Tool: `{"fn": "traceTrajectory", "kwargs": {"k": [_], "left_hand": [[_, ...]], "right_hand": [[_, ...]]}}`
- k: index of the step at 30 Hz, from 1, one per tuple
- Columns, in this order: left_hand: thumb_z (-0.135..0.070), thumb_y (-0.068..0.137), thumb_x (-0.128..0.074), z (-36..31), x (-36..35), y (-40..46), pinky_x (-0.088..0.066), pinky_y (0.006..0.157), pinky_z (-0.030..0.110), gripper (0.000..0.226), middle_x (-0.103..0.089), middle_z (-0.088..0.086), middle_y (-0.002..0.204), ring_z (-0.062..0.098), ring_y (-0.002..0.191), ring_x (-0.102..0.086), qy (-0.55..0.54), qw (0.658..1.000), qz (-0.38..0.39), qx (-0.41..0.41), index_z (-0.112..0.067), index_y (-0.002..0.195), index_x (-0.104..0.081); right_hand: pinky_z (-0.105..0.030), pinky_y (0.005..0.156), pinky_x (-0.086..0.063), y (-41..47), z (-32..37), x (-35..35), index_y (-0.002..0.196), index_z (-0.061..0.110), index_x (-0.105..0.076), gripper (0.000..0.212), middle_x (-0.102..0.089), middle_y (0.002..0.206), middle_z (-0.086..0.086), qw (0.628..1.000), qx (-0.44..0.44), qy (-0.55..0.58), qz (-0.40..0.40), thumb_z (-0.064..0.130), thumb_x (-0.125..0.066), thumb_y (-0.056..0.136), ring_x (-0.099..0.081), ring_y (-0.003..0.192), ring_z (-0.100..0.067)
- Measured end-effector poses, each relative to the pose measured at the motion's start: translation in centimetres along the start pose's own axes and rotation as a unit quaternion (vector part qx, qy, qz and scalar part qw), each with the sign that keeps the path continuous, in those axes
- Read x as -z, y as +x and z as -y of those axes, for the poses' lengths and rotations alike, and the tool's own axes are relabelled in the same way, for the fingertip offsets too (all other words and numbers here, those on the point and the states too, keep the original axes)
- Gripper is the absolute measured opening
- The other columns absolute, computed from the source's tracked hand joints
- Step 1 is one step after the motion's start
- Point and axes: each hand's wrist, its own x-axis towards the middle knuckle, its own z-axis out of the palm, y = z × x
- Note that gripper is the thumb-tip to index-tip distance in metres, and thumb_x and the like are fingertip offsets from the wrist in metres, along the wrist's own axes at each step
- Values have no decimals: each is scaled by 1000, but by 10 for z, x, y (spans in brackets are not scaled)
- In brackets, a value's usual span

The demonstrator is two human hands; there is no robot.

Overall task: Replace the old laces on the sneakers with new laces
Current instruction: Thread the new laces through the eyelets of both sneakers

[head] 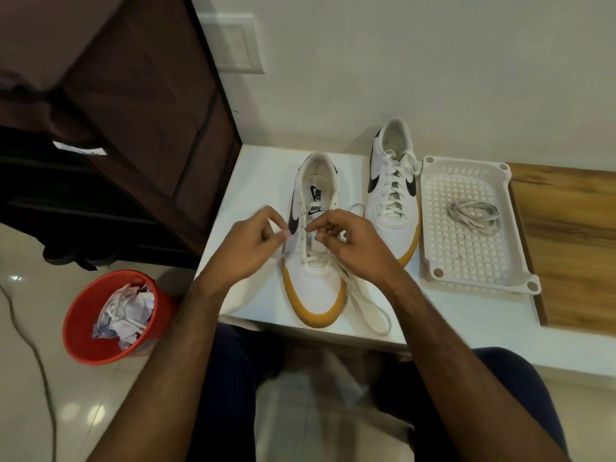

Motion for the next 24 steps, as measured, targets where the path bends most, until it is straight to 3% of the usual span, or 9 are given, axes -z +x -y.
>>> {"fn": "traceTrajectory", "kwargs": {"k": [2,5,10,14,17,19,21,23,24], "left_hand": [[-41,95,-65,-2,-8,2,-41,58,23,19,-56,-5,67,11,60,-52,77,994,78,-3,-24,103,-58],[-45,94,-65,-7,-15,5,-36,57,18,24,-54,-19,74,9,66,-56,137,985,104,-6,-23,96,-56],[-29,101,-60,-1,-18,8,-41,69,22,19,-52,-7,83,12,79,-55,99,987,117,-55,-22,83,-58],[-16,105,-51,2,1,6,-49,77,28,24,-68,4,97,12,86,-65,-193,980,35,-23,-4,88,-64],[-19,104,-43,-4,22,1,-51,70,28,28,-71,6,87,20,79,-67,-469,880,-66,-41,-8,79,-50],[-21,104,-42,-5,27,-1,-47,60,28,31,-61,2,70,15,62,-55,-550,828,-104,-35,-16,75,-47],[-21,104,-47,-3,22,-2,-39,51,25,27,-51,-3,63,9,53,-43,-453,884,-117,-11,-17,78,-51],[-24,101,-58,1,11,0,-41,54,20,15,-56,-9,70,4,57,-49,-208,976,-65,-8,-17,88,-58],[-30,98,-65,2,5,1,-45,60,17,12,-61,-11,78,3,66,-56,-92,996,-8,-16,-19,93,-61]], "right_hand": [[-10,79,-45,-1,0,0,107,18,-75,21,-71,105,6,1000,-1,6,3,4,-64,96,-62,91,0],[-9,79,-45,-1,-2,0,107,17,-75,19,-70,105,4,1000,5,-4,4,6,-64,96,-61,91,1],[-26,80,-49,1,-7,-5,109,20,-75,25,-63,98,6,994,52,-94,24,4,-62,95,-58,87,-6],[-45,82,-52,1,-10,-8,112,27,-73,32,-62,99,6,987,76,-142,19,4,-60,96,-57,93,-16],[-47,84,-53,1,-11,-8,112,24,-73,32,-64,100,3,987,79,-139,24,1,-60,95,-59,94,-20],[-48,84,-53,2,-12,-8,112,23,-73,31,-65,100,3,988,78,-133,26,1,-60,95,-60,94,-20],[-47,84,-53,2,-13,-8,111,22,-73,29,-64,99,3,989,76,-123,27,1,-60,95,-60,94,-20],[-45,84,-53,2,-13,-6,110,20,-74,29,-64,99,3,990,74,-114,30,0,-60,95,-61,94,-18],[-44,84,-53,2,-12,-6,110,19,-74,29,-64,98,3,990,74,-112,32,-1,-61,94,-61,94,-17]]}}
